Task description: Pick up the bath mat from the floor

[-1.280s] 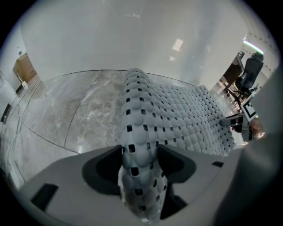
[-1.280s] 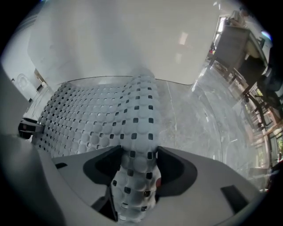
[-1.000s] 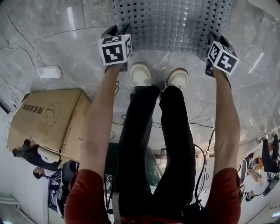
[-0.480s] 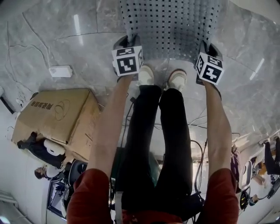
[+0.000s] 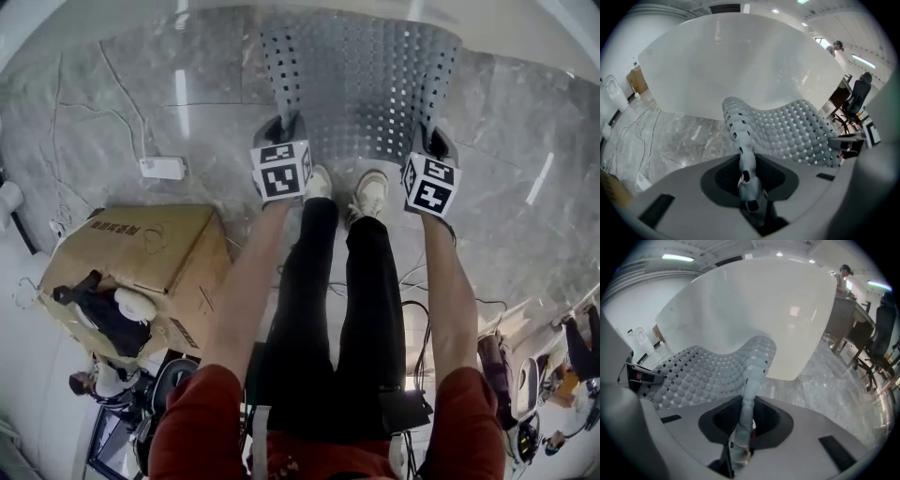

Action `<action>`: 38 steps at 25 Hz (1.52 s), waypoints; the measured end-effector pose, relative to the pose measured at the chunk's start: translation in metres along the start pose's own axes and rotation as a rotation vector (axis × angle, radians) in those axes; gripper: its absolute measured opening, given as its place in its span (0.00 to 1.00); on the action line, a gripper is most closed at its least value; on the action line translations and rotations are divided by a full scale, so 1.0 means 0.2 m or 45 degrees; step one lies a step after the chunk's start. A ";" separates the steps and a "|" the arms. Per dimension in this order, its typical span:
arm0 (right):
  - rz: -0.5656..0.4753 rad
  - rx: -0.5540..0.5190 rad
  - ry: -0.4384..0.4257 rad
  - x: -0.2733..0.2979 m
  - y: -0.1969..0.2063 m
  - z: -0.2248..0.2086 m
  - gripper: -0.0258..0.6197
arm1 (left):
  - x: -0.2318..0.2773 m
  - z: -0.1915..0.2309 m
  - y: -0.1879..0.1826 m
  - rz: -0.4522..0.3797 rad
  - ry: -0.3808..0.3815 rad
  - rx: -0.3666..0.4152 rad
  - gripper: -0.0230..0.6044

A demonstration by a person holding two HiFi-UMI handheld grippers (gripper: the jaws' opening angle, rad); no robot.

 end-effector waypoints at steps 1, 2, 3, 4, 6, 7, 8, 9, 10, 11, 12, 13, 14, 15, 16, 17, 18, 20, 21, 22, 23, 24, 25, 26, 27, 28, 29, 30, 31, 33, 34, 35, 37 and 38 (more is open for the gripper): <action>-0.015 0.001 0.001 -0.07 -0.05 0.01 0.15 | -0.07 -0.01 -0.04 -0.016 -0.003 0.006 0.19; -0.028 0.003 0.002 -0.14 -0.10 0.01 0.15 | -0.15 -0.03 -0.09 -0.031 -0.006 0.011 0.19; -0.040 0.009 0.003 -0.22 -0.15 0.02 0.15 | -0.23 -0.04 -0.14 -0.046 -0.009 0.014 0.19; -0.053 0.017 0.004 -0.29 -0.21 0.02 0.15 | -0.31 -0.06 -0.19 -0.062 -0.011 0.015 0.19; -0.083 0.039 0.007 -0.44 -0.32 0.01 0.15 | -0.46 -0.10 -0.29 -0.100 -0.013 0.014 0.19; -0.100 0.051 0.008 -0.52 -0.38 0.00 0.15 | -0.54 -0.12 -0.35 -0.121 -0.014 0.014 0.19; -0.116 0.063 0.007 -0.60 -0.44 0.00 0.15 | -0.63 -0.15 -0.40 -0.141 -0.016 0.016 0.19; -0.129 0.073 0.004 -0.69 -0.49 0.00 0.15 | -0.72 -0.17 -0.44 -0.156 -0.019 0.019 0.19; -0.140 0.083 0.000 -0.78 -0.53 0.00 0.15 | -0.81 -0.19 -0.47 -0.168 -0.022 0.022 0.18; -0.150 0.092 -0.003 -0.87 -0.57 0.01 0.15 | -0.90 -0.21 -0.50 -0.179 -0.024 0.025 0.18; -0.164 0.102 -0.004 -0.95 -0.61 0.00 0.15 | -0.99 -0.23 -0.53 -0.192 -0.026 0.025 0.18; -0.181 0.112 -0.003 -1.03 -0.65 0.00 0.15 | -1.08 -0.25 -0.56 -0.209 -0.028 0.025 0.18; -0.201 0.122 0.000 -1.11 -0.70 -0.01 0.15 | -1.16 -0.27 -0.60 -0.229 -0.031 0.025 0.18; -0.222 0.132 0.003 -1.19 -0.74 -0.02 0.15 | -1.24 -0.29 -0.63 -0.251 -0.034 0.025 0.18; -0.242 0.140 0.005 -1.28 -0.78 -0.03 0.15 | -1.32 -0.30 -0.66 -0.271 -0.037 0.025 0.18; -0.263 0.142 0.005 -1.37 -0.81 -0.03 0.15 | -1.41 -0.32 -0.68 -0.290 -0.038 0.024 0.18; -0.286 0.137 0.006 -1.46 -0.84 -0.03 0.15 | -1.50 -0.34 -0.70 -0.309 -0.035 0.022 0.18; -0.352 0.119 0.008 -1.63 -0.93 -0.05 0.15 | -1.67 -0.39 -0.77 -0.358 -0.017 0.017 0.18; -0.396 0.113 0.013 -1.71 -1.00 -0.06 0.15 | -1.74 -0.42 -0.83 -0.395 -0.006 0.022 0.18; -0.445 0.110 0.020 -1.78 -1.07 -0.08 0.15 | -1.81 -0.45 -0.90 -0.439 0.002 0.035 0.18; -0.493 0.114 0.027 -1.85 -1.14 -0.10 0.15 | -1.88 -0.48 -0.97 -0.485 0.007 0.053 0.18; -0.536 0.124 0.035 -1.92 -1.20 -0.12 0.15 | -1.96 -0.51 -1.03 -0.527 0.009 0.072 0.18; -0.572 0.137 0.043 -2.00 -1.25 -0.13 0.15 | -2.03 -0.54 -1.08 -0.564 0.009 0.088 0.18; -0.604 0.150 0.051 -2.09 -1.29 -0.15 0.15 | -2.11 -0.57 -1.12 -0.598 0.010 0.102 0.18; -0.637 0.162 0.061 -2.17 -1.33 -0.17 0.15 | -2.19 -0.60 -1.16 -0.632 0.013 0.113 0.18; -0.676 0.174 0.070 -2.25 -1.38 -0.19 0.15 | -2.27 -0.63 -1.21 -0.671 0.017 0.124 0.18; -0.722 0.187 0.081 -2.33 -1.44 -0.22 0.15 | -2.35 -0.67 -1.29 -0.717 0.022 0.139 0.18; -0.772 0.199 0.094 -2.40 -1.52 -0.25 0.15 | -2.42 -0.71 -1.37 -0.765 0.029 0.156 0.18; -0.821 0.208 0.106 -2.47 -1.58 -0.28 0.15 | -2.49 -0.74 -1.44 -0.813 0.034 0.172 0.18; -0.908 0.226 0.125 -2.62 -1.69 -0.32 0.15 | -2.64 -0.80 -1.54 -0.900 0.038 0.201 0.18; -0.948 0.236 0.131 -2.69 -1.73 -0.33 0.15 | -2.71 -0.82 -1.58 -0.939 0.038 0.213 0.18; -0.988 0.245 0.136 -2.75 -1.77 -0.35 0.15 | -2.78 -0.84 -1.62 -0.978 0.041 0.223 0.18; -1.061 0.261 0.138 -2.88 -1.85 -0.37 0.15 | -2.91 -0.89 -1.69 -1.056 0.049 0.241 0.18; -1.091 0.267 0.135 -2.93 -1.88 -0.38 0.15 | -2.96 -0.91 -1.73 -1.092 0.055 0.249 0.18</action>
Point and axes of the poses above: the fingertips, and each gripper's own axes: x forward along the fingers, z to its left, y out of its underside, the point moved 1 cm from there along -x, backward along the fingers, and after that the axes turned 3 degrees about y, right-handed, at the moved point
